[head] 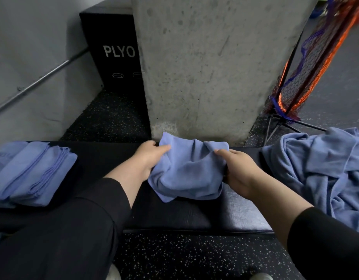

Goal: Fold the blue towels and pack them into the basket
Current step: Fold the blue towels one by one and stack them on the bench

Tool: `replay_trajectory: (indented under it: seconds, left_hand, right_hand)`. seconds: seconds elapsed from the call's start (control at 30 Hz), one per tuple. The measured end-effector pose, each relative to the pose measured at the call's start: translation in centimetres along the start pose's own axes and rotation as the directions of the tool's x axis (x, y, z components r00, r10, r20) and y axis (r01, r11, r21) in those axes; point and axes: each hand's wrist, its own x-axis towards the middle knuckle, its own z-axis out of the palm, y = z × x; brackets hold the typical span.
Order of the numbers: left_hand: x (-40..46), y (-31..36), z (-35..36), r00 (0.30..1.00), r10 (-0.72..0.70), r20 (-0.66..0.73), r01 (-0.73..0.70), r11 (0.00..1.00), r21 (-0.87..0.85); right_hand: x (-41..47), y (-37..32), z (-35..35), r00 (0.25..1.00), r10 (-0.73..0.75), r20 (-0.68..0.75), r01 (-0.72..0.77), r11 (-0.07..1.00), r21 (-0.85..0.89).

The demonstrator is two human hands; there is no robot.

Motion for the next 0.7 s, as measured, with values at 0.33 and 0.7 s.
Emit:
replay_trajectory:
  seconds: [0.33, 0.7]
  left_hand:
    - [-0.9, 0.9, -3.6, 0.99, -0.064, 0.124, 0.107, 0.917, -0.384]
    - [-2.6, -0.1, -5.8, 0.965, -0.048, 0.258, 0.123, 0.951, -0.283]
  right_hand:
    - [-0.2, -2.1, -1.2, 0.987, -0.07, 0.141, 0.069, 0.997, 0.019]
    - [-0.4, -1.5, -2.2, 0.999, -0.041, 0.011, 0.041, 0.998, 0.046]
